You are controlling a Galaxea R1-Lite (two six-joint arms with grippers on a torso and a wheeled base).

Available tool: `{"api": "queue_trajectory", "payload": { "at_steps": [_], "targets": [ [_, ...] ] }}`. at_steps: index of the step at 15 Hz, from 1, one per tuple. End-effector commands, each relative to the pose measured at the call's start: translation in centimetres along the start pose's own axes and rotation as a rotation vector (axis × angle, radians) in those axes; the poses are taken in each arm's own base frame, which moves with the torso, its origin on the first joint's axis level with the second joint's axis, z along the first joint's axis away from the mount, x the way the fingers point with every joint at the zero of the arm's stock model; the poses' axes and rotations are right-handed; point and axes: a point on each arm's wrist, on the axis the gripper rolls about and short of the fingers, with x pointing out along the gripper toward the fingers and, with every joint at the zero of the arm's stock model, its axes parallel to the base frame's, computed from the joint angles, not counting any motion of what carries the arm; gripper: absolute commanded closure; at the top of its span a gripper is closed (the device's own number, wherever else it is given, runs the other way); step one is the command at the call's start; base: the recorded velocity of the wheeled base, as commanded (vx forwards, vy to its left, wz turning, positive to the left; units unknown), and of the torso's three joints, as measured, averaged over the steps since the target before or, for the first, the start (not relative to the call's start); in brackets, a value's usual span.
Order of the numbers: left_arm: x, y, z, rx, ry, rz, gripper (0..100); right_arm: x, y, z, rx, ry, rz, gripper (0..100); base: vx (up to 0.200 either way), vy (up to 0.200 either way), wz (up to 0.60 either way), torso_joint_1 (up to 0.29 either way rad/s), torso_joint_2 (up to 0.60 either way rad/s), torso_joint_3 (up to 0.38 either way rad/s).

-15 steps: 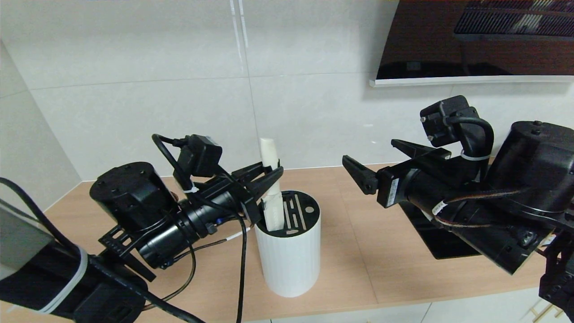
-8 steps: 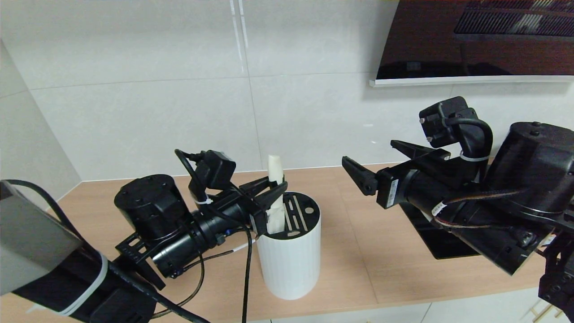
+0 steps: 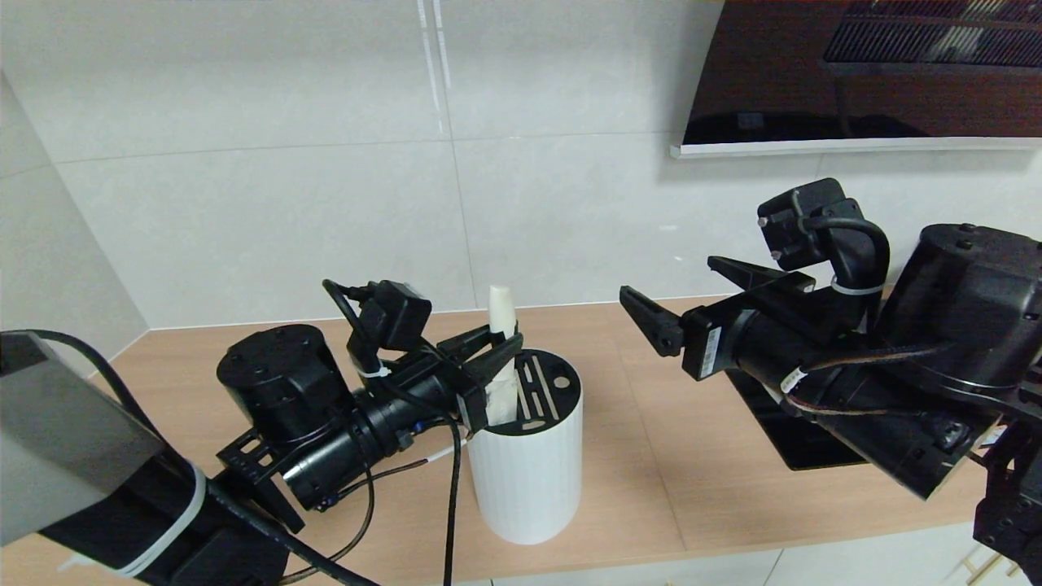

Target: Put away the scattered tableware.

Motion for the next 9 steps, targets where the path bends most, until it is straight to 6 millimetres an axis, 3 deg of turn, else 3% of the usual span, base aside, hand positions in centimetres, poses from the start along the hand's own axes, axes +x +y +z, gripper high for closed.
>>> {"api": "queue_trajectory", "payload": {
  "at_steps": [1,6,9],
  "targets": [
    [0.1,0.0,0.0,0.000,0.000,0.005,0,0.0,0.0,-0.1,-0.001,0.002,0.000,0,0.000,0.000,0.00,0.000,0.00,0.000],
    [-0.7,-1.5,2.4,0.016,-0.069,-0.034,0,0.1,0.0,-0.1,-0.002,0.003,0.000,0,0.000,0.000,0.00,0.000,0.00,0.000],
    [-0.9,-1.7,2.7,0.016,-0.070,-0.039,0,0.1,0.0,-0.1,-0.001,0.002,-0.001,0,0.000,0.000,0.00,0.000,0.00,0.000]
  ]
}}
